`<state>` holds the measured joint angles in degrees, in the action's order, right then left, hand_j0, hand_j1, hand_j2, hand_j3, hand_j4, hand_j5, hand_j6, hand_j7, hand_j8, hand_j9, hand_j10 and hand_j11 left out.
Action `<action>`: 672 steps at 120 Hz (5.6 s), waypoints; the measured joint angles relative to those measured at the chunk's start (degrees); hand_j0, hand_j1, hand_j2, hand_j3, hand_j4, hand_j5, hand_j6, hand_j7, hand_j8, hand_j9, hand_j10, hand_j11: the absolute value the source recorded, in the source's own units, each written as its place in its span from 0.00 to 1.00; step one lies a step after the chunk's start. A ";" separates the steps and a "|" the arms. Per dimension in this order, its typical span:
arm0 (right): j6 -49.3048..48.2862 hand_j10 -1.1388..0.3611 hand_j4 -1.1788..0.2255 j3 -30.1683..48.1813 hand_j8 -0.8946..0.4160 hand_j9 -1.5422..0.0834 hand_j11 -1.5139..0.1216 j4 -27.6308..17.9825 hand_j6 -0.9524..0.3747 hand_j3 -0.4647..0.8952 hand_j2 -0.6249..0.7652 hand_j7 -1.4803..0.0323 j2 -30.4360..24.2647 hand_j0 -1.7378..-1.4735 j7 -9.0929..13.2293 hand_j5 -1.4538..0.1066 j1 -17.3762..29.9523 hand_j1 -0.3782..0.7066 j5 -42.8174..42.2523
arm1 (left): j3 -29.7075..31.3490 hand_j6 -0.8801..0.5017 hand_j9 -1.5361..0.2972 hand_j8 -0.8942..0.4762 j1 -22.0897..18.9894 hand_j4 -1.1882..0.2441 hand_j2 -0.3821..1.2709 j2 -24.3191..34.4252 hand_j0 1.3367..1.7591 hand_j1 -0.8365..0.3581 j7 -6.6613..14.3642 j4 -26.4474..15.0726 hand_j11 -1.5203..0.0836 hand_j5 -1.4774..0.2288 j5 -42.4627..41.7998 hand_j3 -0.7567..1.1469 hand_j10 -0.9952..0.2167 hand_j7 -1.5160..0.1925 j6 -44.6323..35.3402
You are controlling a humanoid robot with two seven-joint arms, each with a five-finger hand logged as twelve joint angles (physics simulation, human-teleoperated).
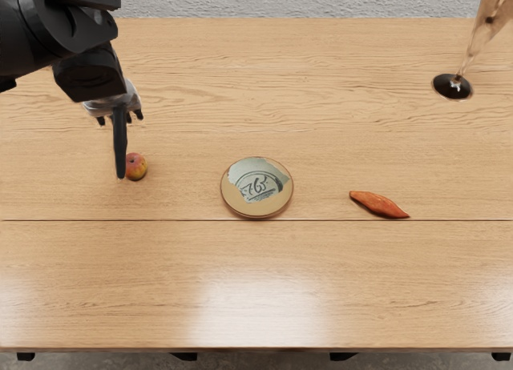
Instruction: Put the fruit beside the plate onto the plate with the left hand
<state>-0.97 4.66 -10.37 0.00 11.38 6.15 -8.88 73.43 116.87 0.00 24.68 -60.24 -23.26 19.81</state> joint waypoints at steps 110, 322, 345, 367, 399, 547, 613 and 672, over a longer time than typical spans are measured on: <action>0.00 0.74 0.82 0.00 0.67 0.93 0.91 0.00 0.70 0.34 0.45 0.96 0.00 0.30 -0.01 0.91 0.00 0.05 0.00 | -5.28 0.48 0.68 0.49 -14.08 0.68 0.26 0.00 0.76 0.78 0.20 0.11 0.77 0.70 0.45 0.40 0.64 0.72 -29.98; 0.00 0.74 0.82 0.00 0.67 0.93 0.91 0.00 0.70 0.34 0.45 0.96 0.00 0.30 -0.01 0.91 0.00 0.05 0.00 | -7.22 0.36 0.57 0.38 -17.29 0.57 0.28 0.00 0.76 0.62 0.05 0.09 0.64 0.58 2.67 0.40 0.51 0.60 -34.68; 0.00 0.74 0.82 0.00 0.67 0.93 0.91 0.00 0.70 0.34 0.45 0.96 0.00 0.30 -0.02 0.91 0.00 0.05 0.00 | -7.52 0.36 0.57 0.38 -17.64 0.57 0.28 0.00 0.76 0.61 0.02 0.12 0.64 0.58 2.61 0.40 0.51 0.60 -36.46; 0.00 0.74 0.82 0.00 0.67 0.93 0.91 0.00 0.70 0.34 0.45 0.96 0.00 0.30 0.00 0.91 0.00 0.05 0.00 | -8.00 0.36 0.57 0.38 -17.99 0.57 0.28 0.00 0.76 0.61 0.03 0.13 0.64 0.58 2.67 0.40 0.51 0.60 -36.79; 0.00 0.74 0.82 0.00 0.67 0.93 0.91 0.00 0.70 0.34 0.45 0.96 0.00 0.30 0.00 0.91 0.00 0.05 0.00 | -8.47 0.34 0.55 0.35 -18.08 0.54 0.28 0.00 0.76 0.58 0.02 0.13 0.62 0.55 2.69 0.40 0.48 0.58 -36.86; 0.00 0.74 0.82 0.00 0.67 0.93 0.91 0.00 0.70 0.34 0.45 0.96 0.00 0.30 0.00 0.91 0.00 0.05 0.00 | -10.18 0.28 0.35 0.24 -17.48 0.36 0.47 0.00 0.76 0.44 0.12 0.01 0.40 0.35 2.05 0.40 0.27 0.37 -36.68; 0.00 0.74 0.82 0.00 0.67 0.93 0.91 0.00 0.70 0.34 0.45 0.96 0.00 0.30 0.01 0.91 0.00 0.05 0.00 | -14.19 0.35 0.25 0.29 -4.74 0.29 0.76 1.43 0.76 0.30 -6.36 -0.78 0.27 0.20 -6.60 0.40 0.15 0.24 4.24; 0.00 0.74 0.82 0.00 0.67 0.93 0.91 0.00 0.70 0.34 0.45 0.96 0.00 0.30 0.00 0.91 0.00 0.05 0.00 | -17.45 0.57 0.71 0.58 -7.26 0.71 0.33 0.00 0.76 0.84 -10.07 6.12 0.81 0.73 -5.66 0.40 0.68 0.75 3.13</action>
<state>-0.97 4.66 -10.37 0.00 11.38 6.15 -8.88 55.97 109.60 0.00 14.61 -54.12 -28.92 22.94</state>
